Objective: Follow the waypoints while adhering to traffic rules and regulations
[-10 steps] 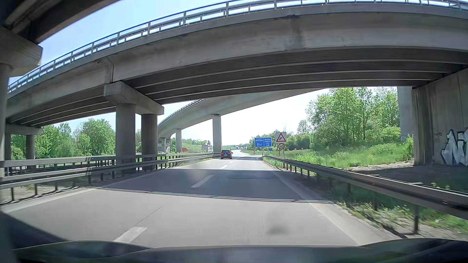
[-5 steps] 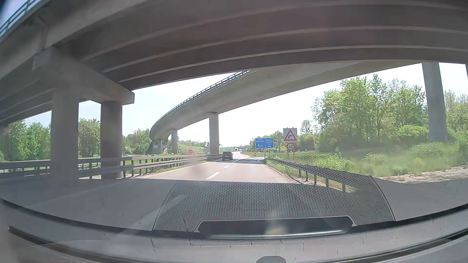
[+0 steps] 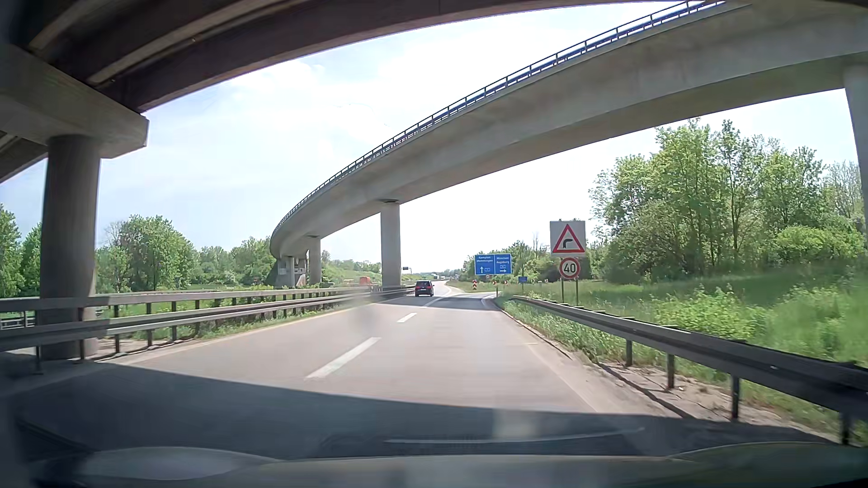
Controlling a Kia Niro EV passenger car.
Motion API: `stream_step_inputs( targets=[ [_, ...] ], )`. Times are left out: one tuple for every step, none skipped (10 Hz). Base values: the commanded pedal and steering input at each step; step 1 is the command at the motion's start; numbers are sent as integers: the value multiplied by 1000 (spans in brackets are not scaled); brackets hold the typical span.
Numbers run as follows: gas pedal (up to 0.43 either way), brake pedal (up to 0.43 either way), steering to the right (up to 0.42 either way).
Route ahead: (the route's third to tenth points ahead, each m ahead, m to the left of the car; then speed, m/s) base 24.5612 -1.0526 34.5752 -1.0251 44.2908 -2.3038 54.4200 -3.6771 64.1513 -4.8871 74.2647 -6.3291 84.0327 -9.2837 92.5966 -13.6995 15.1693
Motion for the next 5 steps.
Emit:
stream_step_inputs(
  targets=[
    [118, 0, -3],
    [118, 0, -2],
    [118, 0, -3],
    [118, 0, -3],
    [110, 0, -3]
  ],
)
